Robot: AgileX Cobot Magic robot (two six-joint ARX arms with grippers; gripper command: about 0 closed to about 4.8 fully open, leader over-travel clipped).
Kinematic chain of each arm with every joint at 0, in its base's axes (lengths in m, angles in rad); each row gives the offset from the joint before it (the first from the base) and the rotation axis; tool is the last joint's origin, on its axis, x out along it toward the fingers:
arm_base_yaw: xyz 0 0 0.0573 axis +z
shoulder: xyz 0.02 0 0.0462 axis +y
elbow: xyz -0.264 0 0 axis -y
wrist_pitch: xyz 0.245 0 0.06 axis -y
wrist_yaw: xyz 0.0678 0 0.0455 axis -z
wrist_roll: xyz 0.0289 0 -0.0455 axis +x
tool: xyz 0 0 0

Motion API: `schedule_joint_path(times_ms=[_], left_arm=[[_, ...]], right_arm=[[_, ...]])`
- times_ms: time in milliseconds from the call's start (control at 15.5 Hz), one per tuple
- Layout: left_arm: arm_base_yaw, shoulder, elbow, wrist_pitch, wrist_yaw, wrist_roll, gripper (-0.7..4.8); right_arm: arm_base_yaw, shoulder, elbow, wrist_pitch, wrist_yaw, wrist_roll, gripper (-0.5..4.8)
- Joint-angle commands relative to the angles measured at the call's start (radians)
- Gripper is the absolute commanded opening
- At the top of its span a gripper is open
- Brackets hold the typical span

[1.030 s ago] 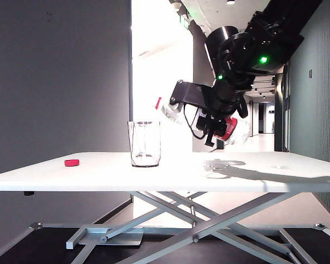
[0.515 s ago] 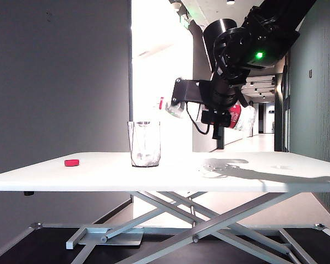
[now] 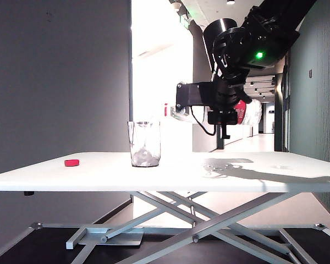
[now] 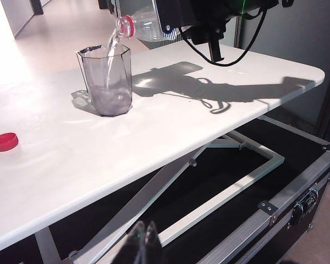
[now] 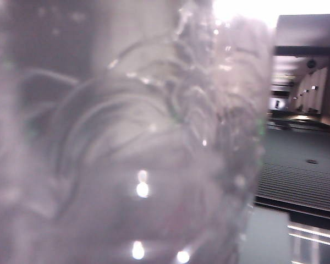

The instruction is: Pick up the mineral water bottle on the table and pour water into the mug until it's half full.

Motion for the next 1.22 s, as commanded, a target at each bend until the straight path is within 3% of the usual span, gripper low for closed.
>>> schedule_joint_path(times_ms=[64,193,1223], left_arm=[[-0.001,0.001,0.001,-0.005,0.006,0.000,-0.05],[-0.001,0.001,0.001,-0.005,0.006,0.000,-0.05],[-0.001,0.001,0.001,-0.005,0.006,0.000,-0.05]], right_arm=[[0.002,-0.019,0.014,0.126,0.034,-0.070,1.66],[0.003,-0.019,0.014,0.152,0.051,-0.117,1.66],[0.003,-0.019,0.013,0.159,0.027,-0.080,1.66]])
